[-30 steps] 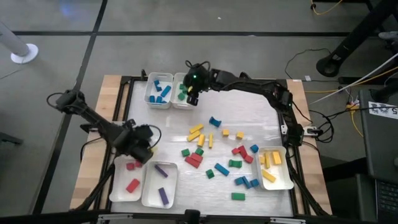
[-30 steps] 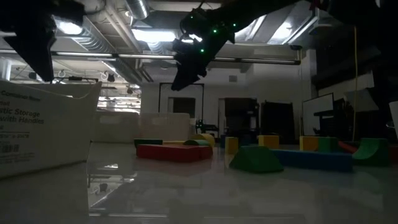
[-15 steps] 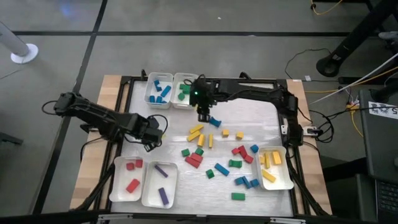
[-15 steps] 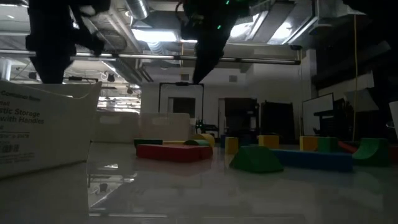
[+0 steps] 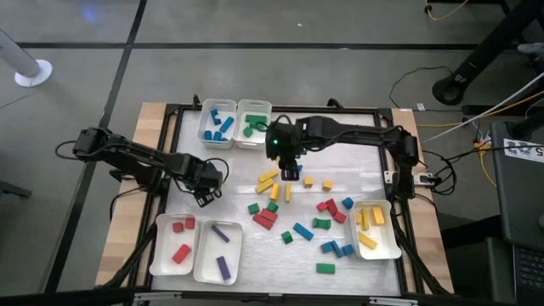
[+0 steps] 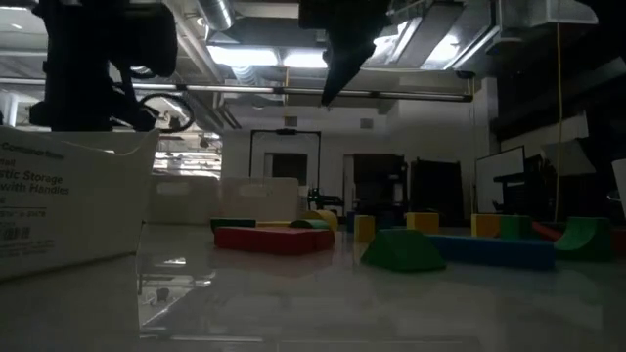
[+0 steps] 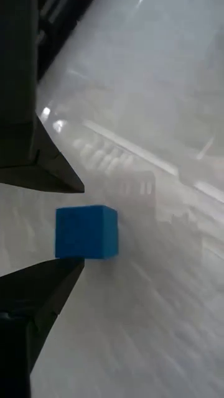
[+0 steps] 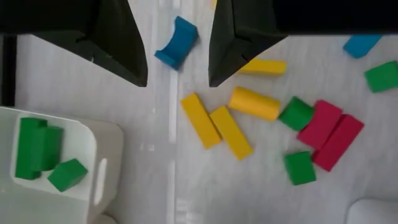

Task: Sort blocks
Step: Put the blue block into the top left white bin

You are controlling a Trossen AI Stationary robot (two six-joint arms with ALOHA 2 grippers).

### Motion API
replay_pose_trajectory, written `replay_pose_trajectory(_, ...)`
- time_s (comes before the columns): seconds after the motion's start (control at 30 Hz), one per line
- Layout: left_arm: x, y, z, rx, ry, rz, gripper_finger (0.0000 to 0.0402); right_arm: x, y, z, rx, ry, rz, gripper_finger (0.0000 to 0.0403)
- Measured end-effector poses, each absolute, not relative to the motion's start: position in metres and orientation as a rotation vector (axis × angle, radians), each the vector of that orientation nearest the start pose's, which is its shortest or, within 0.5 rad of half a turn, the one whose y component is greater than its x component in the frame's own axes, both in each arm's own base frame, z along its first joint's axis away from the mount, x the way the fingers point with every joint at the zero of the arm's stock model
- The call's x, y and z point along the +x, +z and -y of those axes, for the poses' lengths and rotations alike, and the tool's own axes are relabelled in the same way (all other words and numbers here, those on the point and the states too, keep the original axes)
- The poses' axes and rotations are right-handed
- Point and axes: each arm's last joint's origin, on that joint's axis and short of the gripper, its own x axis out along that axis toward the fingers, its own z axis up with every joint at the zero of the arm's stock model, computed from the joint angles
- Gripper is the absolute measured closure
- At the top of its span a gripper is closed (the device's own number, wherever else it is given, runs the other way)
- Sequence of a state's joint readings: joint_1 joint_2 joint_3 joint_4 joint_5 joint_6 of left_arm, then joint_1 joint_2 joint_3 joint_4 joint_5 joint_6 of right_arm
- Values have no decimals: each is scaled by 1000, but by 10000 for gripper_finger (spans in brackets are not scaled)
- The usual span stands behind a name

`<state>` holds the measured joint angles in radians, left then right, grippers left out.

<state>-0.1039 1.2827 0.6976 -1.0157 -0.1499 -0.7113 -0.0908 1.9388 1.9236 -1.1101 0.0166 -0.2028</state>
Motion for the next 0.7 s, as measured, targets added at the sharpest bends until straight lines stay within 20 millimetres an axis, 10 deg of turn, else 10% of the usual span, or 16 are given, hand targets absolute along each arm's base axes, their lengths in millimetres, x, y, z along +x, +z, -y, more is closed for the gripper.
replay_pose_trajectory(0.7,168,148,3,-412,579,-1498,285,362,309,-40,-211,84,-1529,233)
